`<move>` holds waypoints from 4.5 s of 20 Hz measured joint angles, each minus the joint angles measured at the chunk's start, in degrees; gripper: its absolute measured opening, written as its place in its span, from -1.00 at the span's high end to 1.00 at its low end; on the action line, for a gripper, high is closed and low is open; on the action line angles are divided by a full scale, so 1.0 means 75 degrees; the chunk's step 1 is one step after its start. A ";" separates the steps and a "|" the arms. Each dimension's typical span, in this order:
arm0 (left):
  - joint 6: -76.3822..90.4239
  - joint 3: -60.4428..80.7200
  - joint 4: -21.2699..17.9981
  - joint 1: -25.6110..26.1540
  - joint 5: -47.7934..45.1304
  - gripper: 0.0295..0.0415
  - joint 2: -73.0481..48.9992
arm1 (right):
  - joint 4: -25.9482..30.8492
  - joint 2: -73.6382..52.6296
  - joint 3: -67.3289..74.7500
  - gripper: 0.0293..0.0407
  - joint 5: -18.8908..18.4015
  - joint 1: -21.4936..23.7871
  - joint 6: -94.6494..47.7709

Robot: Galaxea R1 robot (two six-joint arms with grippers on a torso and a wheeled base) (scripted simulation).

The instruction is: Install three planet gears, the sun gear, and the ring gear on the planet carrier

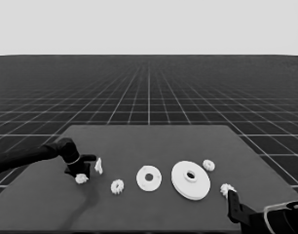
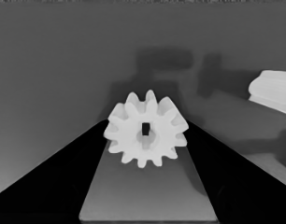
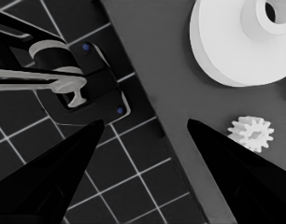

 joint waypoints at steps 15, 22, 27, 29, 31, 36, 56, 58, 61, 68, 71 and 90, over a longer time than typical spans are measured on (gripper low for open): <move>-0.5867 0.2750 -0.0437 -0.1425 0.2078 0.71 0.3228 | 0.0000 0.0000 0.0000 -0.61 0.0000 0.0000 0.0000; -0.5993 0.1211 -0.0485 -0.1395 0.2122 0.72 0.5043 | 0.0000 0.0000 0.0000 -0.61 0.0000 0.0000 0.0000; -0.5490 0.0491 0.0725 -0.0165 0.1915 0.72 0.5203 | 0.0000 0.0000 0.0000 -0.61 0.0000 0.0000 0.0000; -0.5458 0.0441 0.0781 -0.0116 0.1894 0.72 0.5216 | 0.0000 0.0000 0.0000 -0.61 0.0000 0.0000 0.0000; -0.5447 0.0424 0.0800 -0.0097 0.1887 0.72 0.5219 | 0.0000 0.0000 0.0000 -0.61 0.0000 0.0000 0.0000; -0.5443 0.0416 0.0809 -0.0089 0.1883 -0.47 0.5221 | 0.0000 0.0000 0.0000 -0.61 0.0000 0.0000 0.0000; -0.5204 0.2902 -0.0475 -0.1377 0.1963 -0.49 0.2532 | 0.0000 0.0000 0.0000 -0.61 0.0000 0.0000 0.0000; -0.5045 0.2958 -0.0478 -0.1377 0.1930 -0.49 0.2314 | 0.0000 0.0000 0.0000 -0.61 0.0000 0.0000 0.0000; -0.4974 0.2979 -0.0480 -0.1377 0.1915 -0.49 0.2230 | 0.0000 0.0000 0.0000 -0.61 0.0000 0.0000 0.0000; -0.4394 0.2008 0.1080 0.0258 0.1398 -0.49 0.2491 | 0.0000 0.0000 0.0000 -0.61 0.0000 0.0000 0.0000; -0.4368 0.1958 0.1125 0.0302 0.1370 -0.49 0.2506 | 0.0000 0.0000 0.0000 -0.61 0.0000 0.0000 0.0000; -0.4955 0.2983 -0.0453 -0.1353 0.1909 0.71 0.2212 | 0.0000 0.0000 0.0000 -0.61 0.0000 0.0000 0.0000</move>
